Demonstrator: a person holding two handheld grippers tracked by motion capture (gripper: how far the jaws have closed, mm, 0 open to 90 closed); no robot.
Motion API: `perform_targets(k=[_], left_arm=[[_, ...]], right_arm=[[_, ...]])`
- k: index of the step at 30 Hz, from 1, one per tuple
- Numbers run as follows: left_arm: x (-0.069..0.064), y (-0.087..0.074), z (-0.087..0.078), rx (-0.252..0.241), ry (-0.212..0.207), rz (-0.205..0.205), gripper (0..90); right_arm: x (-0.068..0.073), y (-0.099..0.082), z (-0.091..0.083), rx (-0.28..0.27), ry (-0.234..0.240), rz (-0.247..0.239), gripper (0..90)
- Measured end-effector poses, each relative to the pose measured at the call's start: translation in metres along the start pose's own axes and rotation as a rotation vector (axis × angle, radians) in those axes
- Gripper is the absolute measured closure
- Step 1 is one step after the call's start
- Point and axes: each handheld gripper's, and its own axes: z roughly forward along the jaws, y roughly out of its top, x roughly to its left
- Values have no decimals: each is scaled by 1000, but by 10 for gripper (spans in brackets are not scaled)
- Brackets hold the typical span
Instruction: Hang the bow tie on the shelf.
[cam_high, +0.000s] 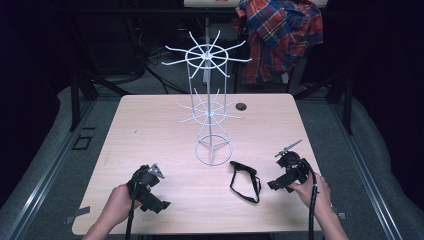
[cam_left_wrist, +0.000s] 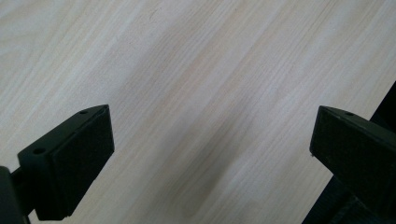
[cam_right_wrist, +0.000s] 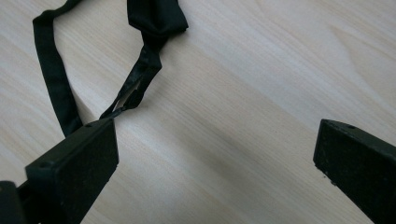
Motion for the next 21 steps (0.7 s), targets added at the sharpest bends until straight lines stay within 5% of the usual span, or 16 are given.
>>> perform_targets(k=[15,20,21], left_arm=[[-3,0,-1,1,-1,15,0],[-3,0,-1,2,-1,15,0],[-3,0,-1,2,-1,15,0]], right_arm=[[5,5,-1,2,8,-62,0],[9,6,1,-30,9,-47,0],[9,8,-1,-3,-19,-69,0]])
